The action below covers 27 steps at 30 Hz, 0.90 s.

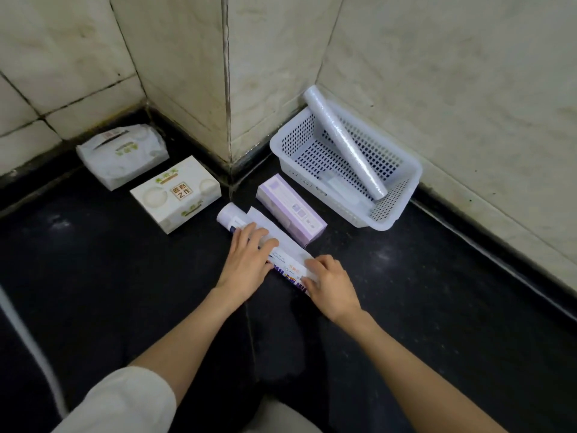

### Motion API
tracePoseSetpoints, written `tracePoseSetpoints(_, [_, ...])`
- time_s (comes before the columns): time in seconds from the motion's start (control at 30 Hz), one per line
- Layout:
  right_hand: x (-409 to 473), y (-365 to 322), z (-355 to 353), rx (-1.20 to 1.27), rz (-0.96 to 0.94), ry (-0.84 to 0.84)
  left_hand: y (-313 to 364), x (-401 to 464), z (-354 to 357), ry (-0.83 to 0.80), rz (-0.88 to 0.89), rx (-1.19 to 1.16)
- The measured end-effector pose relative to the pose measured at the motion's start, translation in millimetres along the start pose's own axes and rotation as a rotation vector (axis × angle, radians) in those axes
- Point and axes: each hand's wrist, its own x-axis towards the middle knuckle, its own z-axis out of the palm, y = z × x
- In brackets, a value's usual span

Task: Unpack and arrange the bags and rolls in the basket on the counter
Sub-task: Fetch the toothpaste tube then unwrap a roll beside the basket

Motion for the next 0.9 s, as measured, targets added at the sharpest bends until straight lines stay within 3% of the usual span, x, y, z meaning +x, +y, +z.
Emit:
tracePoseSetpoints(0.43, [15.0, -0.6, -4.5, 0.258, 0.148, -0.108, 5.6, -8.0, -7.0, -0.087, -0.089, 0.057])
tracePoseSetpoints(0.73, [38.8, 0.2, -11.5, 0.14, 0.115, -0.363, 4.3, -14.4, -8.2, -0.094, -0.058, -0.031])
tracePoseSetpoints(0.9, [40.9, 0.1, -8.9, 0.201, 0.114, -0.389, -1.5, -20.4, -13.3, -0.108, -0.031, 0.016])
